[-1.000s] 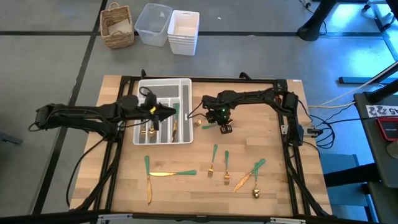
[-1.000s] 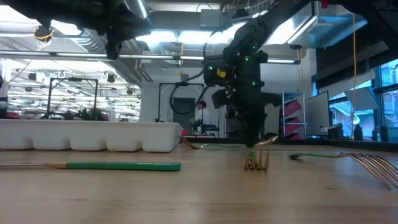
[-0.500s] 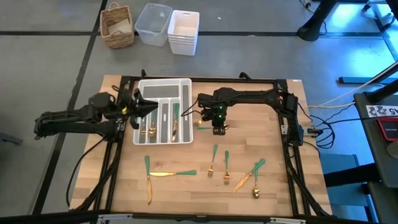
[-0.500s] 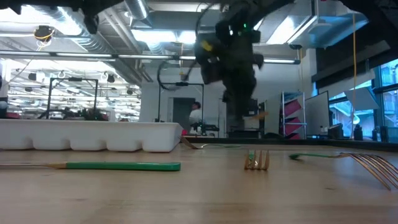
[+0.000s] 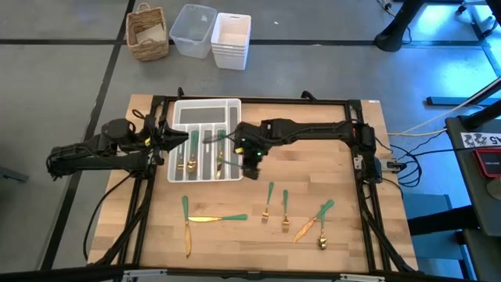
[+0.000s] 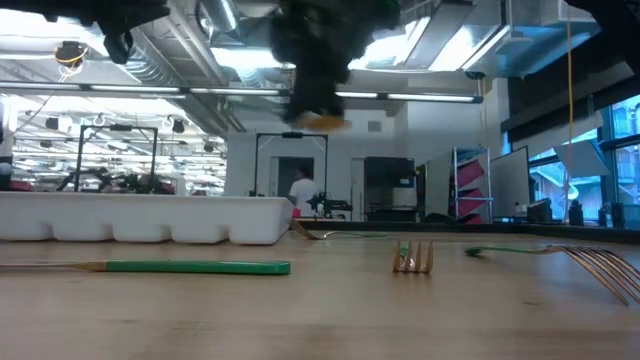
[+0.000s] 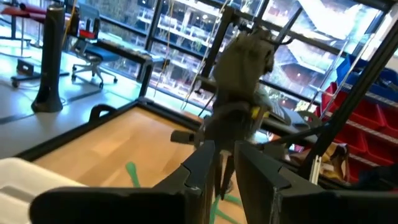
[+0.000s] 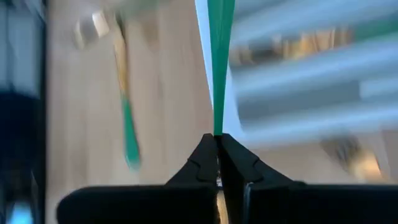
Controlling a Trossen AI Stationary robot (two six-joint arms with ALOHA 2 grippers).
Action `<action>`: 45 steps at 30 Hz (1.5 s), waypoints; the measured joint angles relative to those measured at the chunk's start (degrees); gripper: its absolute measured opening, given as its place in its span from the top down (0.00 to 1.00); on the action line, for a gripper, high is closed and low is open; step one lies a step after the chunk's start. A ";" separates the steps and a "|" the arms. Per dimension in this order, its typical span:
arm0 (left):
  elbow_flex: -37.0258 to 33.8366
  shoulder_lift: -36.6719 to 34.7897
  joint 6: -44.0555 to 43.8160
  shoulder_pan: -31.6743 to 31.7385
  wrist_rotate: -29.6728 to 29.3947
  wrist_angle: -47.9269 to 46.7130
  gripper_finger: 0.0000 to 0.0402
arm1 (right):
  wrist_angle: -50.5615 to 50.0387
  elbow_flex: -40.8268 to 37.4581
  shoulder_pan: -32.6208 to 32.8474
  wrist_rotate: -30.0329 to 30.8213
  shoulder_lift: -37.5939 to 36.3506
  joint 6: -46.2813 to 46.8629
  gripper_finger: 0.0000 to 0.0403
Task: Sort silverware
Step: Put the green spoon into the white silverware tray
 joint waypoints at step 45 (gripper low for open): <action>0.00 -3.82 -0.24 0.00 0.04 -2.41 0.86 | 42.98 28.76 3.55 34.54 34.47 43.50 0.99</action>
